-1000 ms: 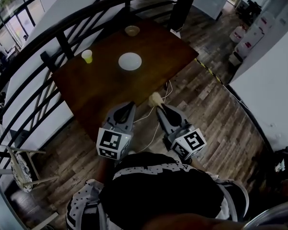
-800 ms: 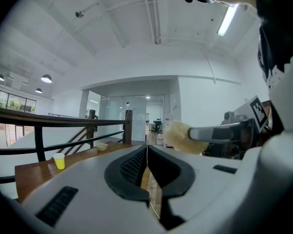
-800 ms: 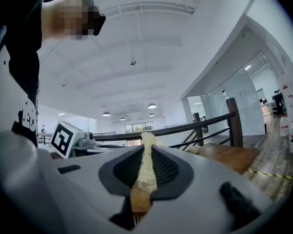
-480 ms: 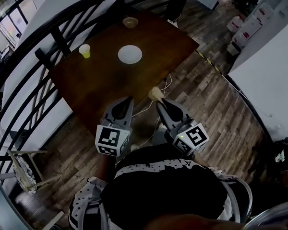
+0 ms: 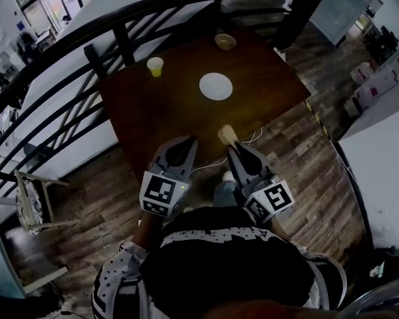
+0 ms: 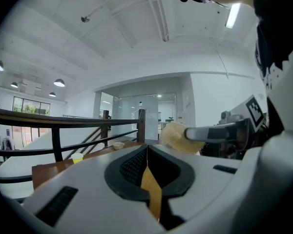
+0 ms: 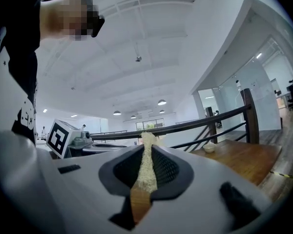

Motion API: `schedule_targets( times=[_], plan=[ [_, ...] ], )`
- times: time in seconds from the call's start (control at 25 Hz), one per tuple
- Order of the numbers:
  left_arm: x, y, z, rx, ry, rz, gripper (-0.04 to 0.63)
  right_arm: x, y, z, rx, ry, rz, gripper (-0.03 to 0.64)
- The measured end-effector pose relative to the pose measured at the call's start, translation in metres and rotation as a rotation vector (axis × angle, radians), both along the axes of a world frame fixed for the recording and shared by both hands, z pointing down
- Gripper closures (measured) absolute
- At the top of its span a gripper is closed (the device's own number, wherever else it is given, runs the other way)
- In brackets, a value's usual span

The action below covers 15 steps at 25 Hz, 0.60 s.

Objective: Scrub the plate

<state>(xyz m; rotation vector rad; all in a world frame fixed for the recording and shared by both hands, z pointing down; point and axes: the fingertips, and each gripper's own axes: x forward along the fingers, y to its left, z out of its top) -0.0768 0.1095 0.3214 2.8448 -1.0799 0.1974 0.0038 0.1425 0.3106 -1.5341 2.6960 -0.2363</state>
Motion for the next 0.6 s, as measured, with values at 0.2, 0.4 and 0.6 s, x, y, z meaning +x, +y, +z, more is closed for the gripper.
schedule_targets(
  times=[0.2,0.4,0.6],
  plan=[
    [-0.012,-0.018,0.003,-0.019,0.000,-0.083,0.581,0.000,-0.025,0.009,-0.024,-0.017,-0.060,0.568],
    [-0.012,-0.033,0.004,-0.029,-0.002,-0.137,0.581,0.002,-0.044,0.010,-0.008,-0.016,-0.110,0.568],
    [-0.003,-0.043,0.008,-0.039,-0.007,-0.167,0.581,0.013,-0.059,0.012,-0.024,-0.040,-0.122,0.568]
  ],
)
